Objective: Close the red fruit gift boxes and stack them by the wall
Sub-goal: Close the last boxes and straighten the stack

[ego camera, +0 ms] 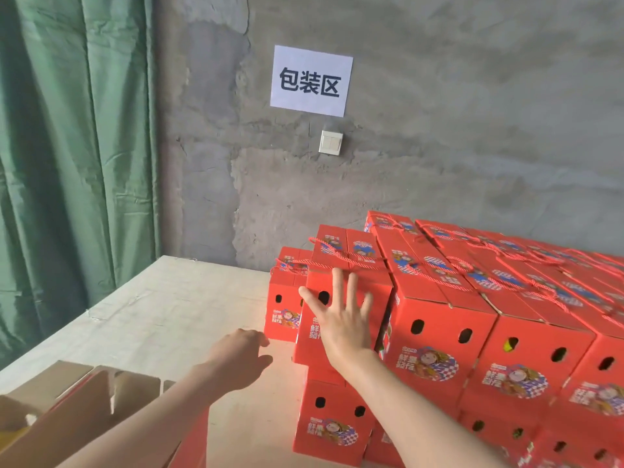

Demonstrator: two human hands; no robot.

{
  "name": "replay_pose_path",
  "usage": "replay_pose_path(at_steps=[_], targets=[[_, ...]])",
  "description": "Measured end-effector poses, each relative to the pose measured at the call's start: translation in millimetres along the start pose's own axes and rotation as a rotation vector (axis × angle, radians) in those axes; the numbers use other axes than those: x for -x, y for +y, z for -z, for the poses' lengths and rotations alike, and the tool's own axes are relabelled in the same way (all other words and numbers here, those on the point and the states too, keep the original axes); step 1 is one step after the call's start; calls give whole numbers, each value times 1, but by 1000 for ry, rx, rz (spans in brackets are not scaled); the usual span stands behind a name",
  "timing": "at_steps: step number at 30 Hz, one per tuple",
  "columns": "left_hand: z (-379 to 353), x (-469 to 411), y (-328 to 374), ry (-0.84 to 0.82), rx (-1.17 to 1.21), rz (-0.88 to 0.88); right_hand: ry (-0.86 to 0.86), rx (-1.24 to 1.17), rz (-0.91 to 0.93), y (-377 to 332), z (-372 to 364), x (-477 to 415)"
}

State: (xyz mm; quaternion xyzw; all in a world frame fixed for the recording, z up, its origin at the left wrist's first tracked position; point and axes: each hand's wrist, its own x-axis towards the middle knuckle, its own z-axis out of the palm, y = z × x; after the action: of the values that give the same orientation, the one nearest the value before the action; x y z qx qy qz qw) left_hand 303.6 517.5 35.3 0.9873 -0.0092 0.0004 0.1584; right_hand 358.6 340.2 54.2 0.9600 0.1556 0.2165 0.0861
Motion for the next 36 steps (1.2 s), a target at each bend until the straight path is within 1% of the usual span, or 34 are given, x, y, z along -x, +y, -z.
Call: replay_pose_path(at_steps=[5,8,12,13,14,17,19,21,23,25,26,29,32,36], targets=[[1,11,-7,-3,-16,56,39,-59,-3,0,-1,0],[7,24,-10,22,-19,81,10,-76,-20,-5,7,6],[20,47,-16,95,2,112,-23,-228,-50,-24,25,23],[24,55,-18,119,10,116,-28,-281,-15,-32,28,30],[27,63,-21,145,24,122,-35,-340,61,-43,29,41],[36,93,-33,254,105,172,-114,-527,418,-82,36,76],[42,116,-43,325,142,205,-187,-578,579,-107,47,91],[45,142,-55,380,166,217,-237,-582,645,-126,56,97],[44,170,-64,426,189,212,-277,-468,681,-138,61,100],[37,199,-71,433,249,211,-308,-323,687,-140,64,103],[32,213,-74,421,272,215,-312,-297,671,-138,65,105],[13,242,-77,352,260,198,-358,-376,575,-121,70,117],[1,256,-72,293,250,132,-440,-404,547,-104,75,137],[4,260,-63,334,262,8,-565,-386,504,-81,88,169]])
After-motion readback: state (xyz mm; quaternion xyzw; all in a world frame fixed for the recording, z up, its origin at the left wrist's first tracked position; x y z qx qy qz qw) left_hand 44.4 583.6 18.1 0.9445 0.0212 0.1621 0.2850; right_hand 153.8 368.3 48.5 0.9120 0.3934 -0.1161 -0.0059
